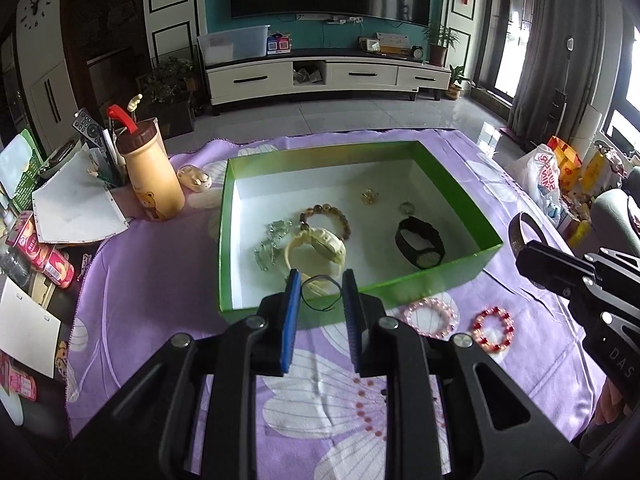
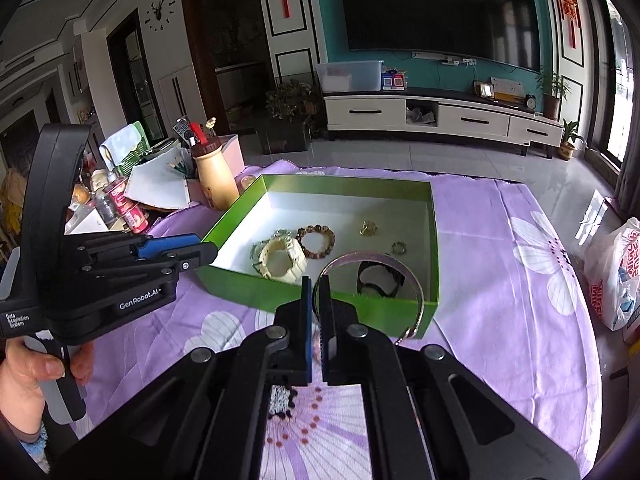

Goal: Organize jewelry
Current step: 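Carry the bangle and necklace over the green box with both tools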

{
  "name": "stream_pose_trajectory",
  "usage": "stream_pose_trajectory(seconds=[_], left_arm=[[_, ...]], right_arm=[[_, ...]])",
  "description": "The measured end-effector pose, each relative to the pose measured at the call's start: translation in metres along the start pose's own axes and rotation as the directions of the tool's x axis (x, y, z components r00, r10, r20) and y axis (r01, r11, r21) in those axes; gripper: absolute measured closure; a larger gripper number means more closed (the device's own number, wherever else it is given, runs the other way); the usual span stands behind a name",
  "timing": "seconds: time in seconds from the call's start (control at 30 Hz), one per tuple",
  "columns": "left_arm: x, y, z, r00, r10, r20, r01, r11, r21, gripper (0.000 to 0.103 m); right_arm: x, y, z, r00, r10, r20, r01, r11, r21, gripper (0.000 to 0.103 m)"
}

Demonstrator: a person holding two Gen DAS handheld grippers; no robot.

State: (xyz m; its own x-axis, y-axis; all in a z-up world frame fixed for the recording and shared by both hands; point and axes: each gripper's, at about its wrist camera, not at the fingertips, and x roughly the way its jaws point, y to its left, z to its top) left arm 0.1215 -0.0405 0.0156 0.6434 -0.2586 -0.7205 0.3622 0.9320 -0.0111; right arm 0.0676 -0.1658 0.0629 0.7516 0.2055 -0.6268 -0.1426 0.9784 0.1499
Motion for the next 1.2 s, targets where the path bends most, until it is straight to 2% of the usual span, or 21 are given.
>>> stream_pose_trajectory(seconds=[0.53,0.77,0.93,1.2], left_arm=[[0.028,0.019,0.028,0.999,0.049,-0.006,-0.049,0.999,0.006,0.082],[0.044,0.03,0.043,0.999,0.007,-0.049,-0.009,0.999,-0.035,0.082],[0.058,0.045,0.053,0.997,0.004,-0.079,-0.01,0.997,-0.076,0.082],[0.087,0.063,0.051,0.989,-0.021,-0.149,0.001,0.991,-0.131,0.082]], right_arm=[[0.041,-0.009,0.029,0.999,-0.027,-0.029,0.027,1.0,0.004,0.101],[0.055,-0.017,0.038,0.998,-0.01,-0.059,0.012,0.999,0.033,0.101],[0.068,-0.023,0.044,0.997,0.003,-0.078,0.001,0.998,0.055,0.101],[0.097,-0.03,0.042,0.99,0.042,-0.132,-0.028,0.994,0.109,0.101]])
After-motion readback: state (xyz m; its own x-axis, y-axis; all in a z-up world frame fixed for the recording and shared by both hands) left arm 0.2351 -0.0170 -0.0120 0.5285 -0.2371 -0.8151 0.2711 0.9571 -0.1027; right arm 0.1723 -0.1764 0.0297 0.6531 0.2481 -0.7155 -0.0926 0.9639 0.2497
